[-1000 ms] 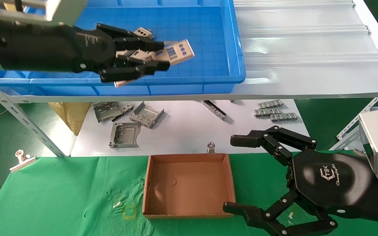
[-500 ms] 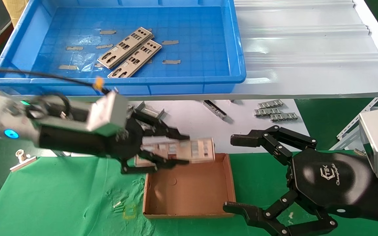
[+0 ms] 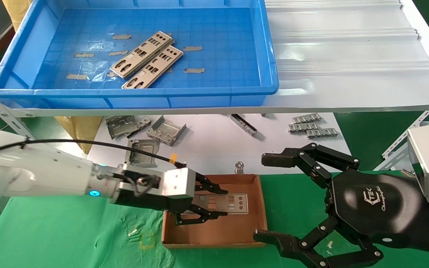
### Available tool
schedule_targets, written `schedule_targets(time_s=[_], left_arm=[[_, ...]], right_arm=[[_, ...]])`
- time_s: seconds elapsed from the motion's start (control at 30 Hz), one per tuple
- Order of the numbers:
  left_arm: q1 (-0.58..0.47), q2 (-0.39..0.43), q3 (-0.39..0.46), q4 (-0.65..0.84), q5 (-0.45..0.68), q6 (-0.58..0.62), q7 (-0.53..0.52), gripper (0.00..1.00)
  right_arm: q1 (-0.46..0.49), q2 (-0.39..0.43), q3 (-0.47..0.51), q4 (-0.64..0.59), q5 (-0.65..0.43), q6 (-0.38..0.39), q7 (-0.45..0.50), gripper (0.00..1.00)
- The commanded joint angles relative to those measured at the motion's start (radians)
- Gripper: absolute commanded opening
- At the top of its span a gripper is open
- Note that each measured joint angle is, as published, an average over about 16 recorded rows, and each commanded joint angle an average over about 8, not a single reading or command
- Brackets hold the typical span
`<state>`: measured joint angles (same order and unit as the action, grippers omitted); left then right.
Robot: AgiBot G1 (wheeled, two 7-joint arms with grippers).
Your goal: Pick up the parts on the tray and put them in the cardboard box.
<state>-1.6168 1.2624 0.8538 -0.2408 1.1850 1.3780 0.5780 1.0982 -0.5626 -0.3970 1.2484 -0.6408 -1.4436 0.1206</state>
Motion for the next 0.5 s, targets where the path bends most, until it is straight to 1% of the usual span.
schedule_targets(time_s=[0.03,0.07,0.1,0.13,0.23,0.3,0.4,0.5], left_arm=[[0.006,0.031,0.004,0.045,0.01,-0.031,0.039,0.75],[0.007,0.044,0.005,0.06,0.014,-0.062,0.055,0.88],[0.007,0.056,0.007,0.073,0.019,-0.093,0.07,0.96],[0.008,0.065,0.008,0.083,0.022,-0.124,0.082,1.0],[0.014,0.083,0.01,0.096,0.027,-0.207,0.113,1.0],[0.02,0.087,0.009,0.094,0.024,-0.238,0.123,1.0],[0.028,0.086,0.008,0.087,0.015,-0.246,0.122,1.0],[0.03,0.084,0.006,0.085,0.003,-0.217,0.103,1.0]], right_arm=[[0.0,0.0,0.0,0.0,0.0,0.0,0.0,1.0],[0.0,0.0,0.0,0.0,0.0,0.0,0.0,1.0],[0.0,0.0,0.0,0.0,0.0,0.0,0.0,1.0],[0.0,0.0,0.0,0.0,0.0,0.0,0.0,1.0],[0.0,0.0,0.0,0.0,0.0,0.0,0.0,1.0],[0.0,0.0,0.0,0.0,0.0,0.0,0.0,1.0],[0.0,0.0,0.0,0.0,0.0,0.0,0.0,1.0],[0.0,0.0,0.0,0.0,0.0,0.0,0.0,1.0]])
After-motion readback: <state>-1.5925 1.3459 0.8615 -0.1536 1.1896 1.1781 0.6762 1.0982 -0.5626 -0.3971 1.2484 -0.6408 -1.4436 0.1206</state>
